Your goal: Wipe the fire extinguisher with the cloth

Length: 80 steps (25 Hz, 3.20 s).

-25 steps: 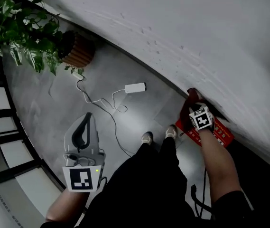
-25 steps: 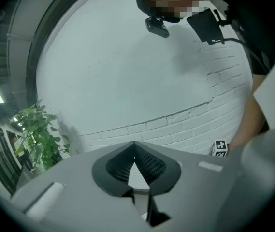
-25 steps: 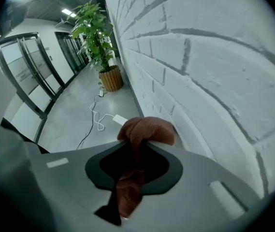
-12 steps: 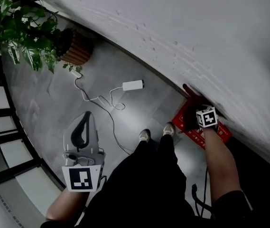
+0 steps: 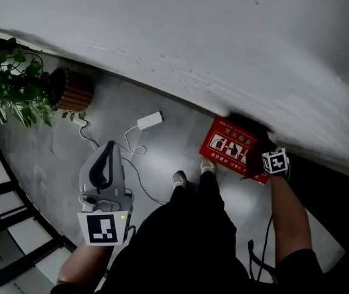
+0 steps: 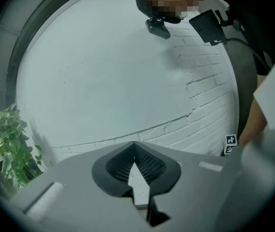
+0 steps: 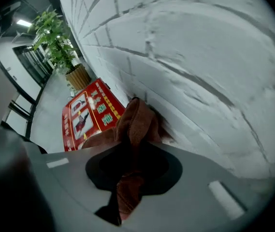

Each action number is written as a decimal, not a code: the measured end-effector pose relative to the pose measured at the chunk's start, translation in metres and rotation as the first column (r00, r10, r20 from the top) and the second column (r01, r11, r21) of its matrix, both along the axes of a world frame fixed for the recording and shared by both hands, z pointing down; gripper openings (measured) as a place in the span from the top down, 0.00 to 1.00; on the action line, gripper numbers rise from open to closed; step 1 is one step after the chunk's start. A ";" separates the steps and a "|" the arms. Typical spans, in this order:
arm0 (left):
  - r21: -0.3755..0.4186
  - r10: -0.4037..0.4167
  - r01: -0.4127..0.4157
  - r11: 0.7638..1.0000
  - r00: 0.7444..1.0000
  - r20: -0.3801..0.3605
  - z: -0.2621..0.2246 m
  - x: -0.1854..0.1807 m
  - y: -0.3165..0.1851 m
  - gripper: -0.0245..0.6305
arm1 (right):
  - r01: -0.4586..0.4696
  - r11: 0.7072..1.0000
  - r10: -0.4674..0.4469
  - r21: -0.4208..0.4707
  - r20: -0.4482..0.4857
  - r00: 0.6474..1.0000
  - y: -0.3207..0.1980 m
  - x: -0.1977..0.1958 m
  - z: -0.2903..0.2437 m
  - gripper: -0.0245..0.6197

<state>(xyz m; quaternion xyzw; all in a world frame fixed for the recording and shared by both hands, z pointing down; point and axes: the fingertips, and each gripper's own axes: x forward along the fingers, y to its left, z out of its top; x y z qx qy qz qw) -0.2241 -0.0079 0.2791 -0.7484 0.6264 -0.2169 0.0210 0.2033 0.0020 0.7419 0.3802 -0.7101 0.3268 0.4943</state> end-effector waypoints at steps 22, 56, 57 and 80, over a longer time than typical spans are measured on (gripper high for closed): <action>0.023 -0.097 0.096 0.995 0.995 0.021 -0.006 -0.052 0.025 0.96 | 0.224 0.945 -0.268 0.239 0.169 0.949 -0.030 -0.174 -0.053 0.87; 0.030 0.115 -0.115 0.993 0.993 0.003 -0.004 0.028 -0.009 0.96 | -0.136 0.991 0.132 -0.013 -0.147 0.980 0.094 0.073 0.005 0.87; 0.029 0.104 -0.104 0.994 0.995 0.003 -0.004 0.022 -0.007 0.96 | -0.149 0.989 0.146 -0.012 -0.152 0.977 0.095 0.072 0.004 0.87; -0.001 -0.253 0.254 0.967 0.964 0.082 -0.007 -0.115 0.094 0.96 | 0.470 0.879 -0.477 0.085 0.112 0.872 0.042 -0.261 0.019 0.88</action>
